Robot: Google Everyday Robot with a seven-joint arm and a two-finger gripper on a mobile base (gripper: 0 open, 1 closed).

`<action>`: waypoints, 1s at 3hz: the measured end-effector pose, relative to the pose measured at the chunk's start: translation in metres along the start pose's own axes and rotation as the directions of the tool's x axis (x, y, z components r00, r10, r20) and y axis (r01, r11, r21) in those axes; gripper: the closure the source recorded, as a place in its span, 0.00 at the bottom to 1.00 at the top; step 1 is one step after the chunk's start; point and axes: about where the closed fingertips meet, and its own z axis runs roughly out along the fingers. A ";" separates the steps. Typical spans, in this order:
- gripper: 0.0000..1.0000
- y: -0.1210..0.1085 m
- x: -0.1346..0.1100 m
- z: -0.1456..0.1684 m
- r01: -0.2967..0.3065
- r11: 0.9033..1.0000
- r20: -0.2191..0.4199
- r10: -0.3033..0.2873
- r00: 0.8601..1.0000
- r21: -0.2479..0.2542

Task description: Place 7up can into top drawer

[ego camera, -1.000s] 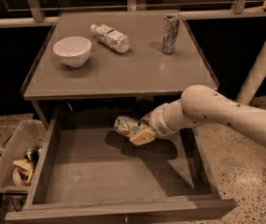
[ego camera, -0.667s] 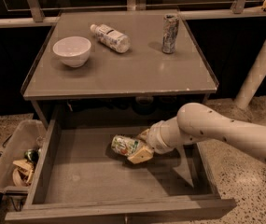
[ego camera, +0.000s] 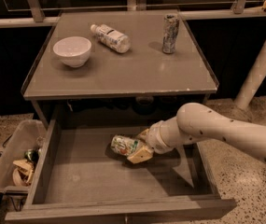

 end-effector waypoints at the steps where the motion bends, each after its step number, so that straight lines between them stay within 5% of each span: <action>1: 0.59 0.000 0.000 0.000 0.000 1.000 0.000 0.000 1.000 0.000; 3: 0.13 0.000 0.000 0.000 0.000 1.000 0.000 0.000 1.000 0.000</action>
Offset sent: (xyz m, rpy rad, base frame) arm 0.0000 0.0000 0.0000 0.0000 0.0000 0.0001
